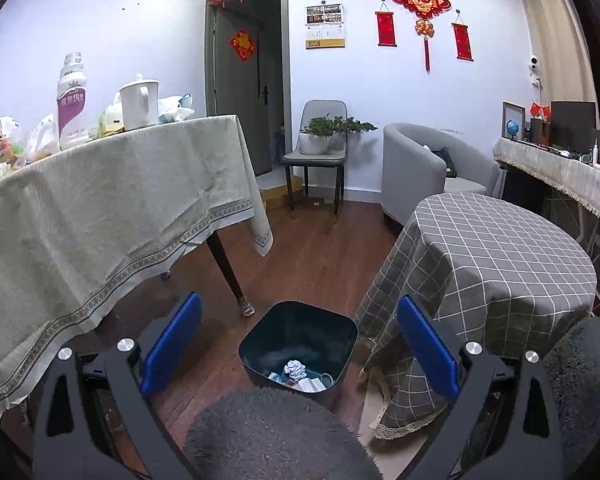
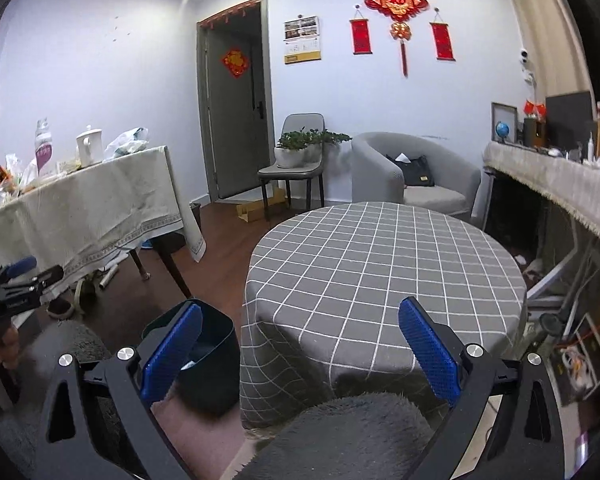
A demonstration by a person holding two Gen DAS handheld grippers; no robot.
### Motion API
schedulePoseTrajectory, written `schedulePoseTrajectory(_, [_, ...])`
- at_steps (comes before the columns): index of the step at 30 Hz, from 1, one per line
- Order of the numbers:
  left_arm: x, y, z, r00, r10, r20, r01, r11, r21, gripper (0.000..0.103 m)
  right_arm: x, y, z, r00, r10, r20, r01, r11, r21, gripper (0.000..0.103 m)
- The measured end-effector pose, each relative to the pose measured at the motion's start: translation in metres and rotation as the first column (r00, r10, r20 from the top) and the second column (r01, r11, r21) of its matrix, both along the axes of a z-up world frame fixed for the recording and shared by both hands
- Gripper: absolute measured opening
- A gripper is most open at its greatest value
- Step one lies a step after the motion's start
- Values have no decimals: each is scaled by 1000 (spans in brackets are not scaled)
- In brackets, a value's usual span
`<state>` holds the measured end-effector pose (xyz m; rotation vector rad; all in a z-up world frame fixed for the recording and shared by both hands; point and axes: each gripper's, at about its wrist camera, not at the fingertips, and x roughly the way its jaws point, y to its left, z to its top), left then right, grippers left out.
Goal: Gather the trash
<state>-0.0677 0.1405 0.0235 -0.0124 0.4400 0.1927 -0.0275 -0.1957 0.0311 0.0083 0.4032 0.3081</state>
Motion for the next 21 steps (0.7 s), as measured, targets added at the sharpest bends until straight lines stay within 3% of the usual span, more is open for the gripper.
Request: schedulePoseTrajectory(21, [2, -3, -2, 1000, -8, -14, 8, 1000, 2, 100, 1, -6, 0, 1000, -5, -11, 6, 1000, 22, 100])
